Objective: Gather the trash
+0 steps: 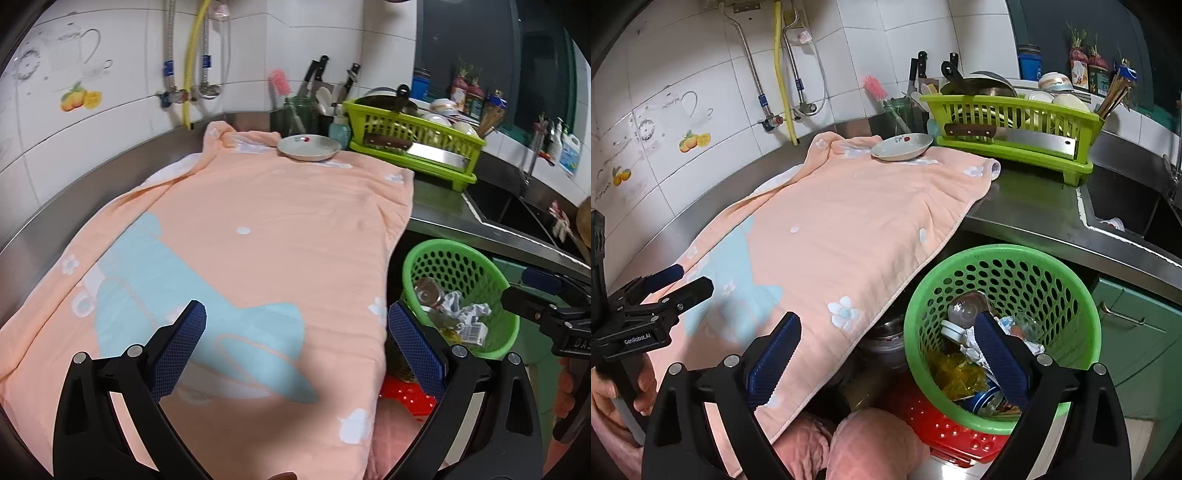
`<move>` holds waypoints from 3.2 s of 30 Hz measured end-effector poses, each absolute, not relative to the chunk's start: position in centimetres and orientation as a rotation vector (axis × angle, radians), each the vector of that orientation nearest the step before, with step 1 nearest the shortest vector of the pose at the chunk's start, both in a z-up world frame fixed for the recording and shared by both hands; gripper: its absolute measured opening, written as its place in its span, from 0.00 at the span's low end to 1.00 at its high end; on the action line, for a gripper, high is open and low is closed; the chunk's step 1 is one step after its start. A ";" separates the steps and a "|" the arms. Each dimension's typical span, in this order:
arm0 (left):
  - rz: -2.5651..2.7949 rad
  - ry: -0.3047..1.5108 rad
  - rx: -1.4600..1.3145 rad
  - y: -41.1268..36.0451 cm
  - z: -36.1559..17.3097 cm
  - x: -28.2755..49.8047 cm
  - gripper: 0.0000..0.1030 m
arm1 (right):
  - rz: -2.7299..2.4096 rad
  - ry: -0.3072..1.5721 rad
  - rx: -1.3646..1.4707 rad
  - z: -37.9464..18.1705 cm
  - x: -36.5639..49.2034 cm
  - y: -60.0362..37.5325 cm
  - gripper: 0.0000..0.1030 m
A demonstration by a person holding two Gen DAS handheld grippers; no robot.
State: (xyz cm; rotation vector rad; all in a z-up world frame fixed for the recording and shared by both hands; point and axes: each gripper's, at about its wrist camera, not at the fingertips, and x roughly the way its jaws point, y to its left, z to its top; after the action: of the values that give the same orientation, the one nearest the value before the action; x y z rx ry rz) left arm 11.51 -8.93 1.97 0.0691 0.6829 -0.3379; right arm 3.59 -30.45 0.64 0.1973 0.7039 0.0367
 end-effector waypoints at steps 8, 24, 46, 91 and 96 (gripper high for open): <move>-0.305 0.684 0.059 -7.9 1.6 10.8 0.95 | 0.033 0.686 0.208 0.8 3.4 -29.7 0.90; -0.286 0.676 0.063 -7.5 2.2 10.3 0.95 | -0.010 0.675 0.146 0.7 2.6 -28.7 0.90; -0.274 0.682 0.060 -7.5 2.1 10.2 0.95 | -0.008 0.673 0.141 0.8 2.5 -28.3 0.90; -0.268 0.694 0.068 -7.9 1.6 10.4 0.95 | -0.002 0.677 0.136 0.8 2.9 -28.0 0.90; -0.270 0.697 0.066 -8.0 1.6 10.5 0.95 | -0.002 0.678 0.134 0.7 2.9 -28.0 0.90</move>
State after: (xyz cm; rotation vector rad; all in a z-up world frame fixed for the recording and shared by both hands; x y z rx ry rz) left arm 10.47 -8.02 1.56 0.0656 0.6966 -0.2704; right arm 2.91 -28.02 0.75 0.1342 0.6775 -0.0019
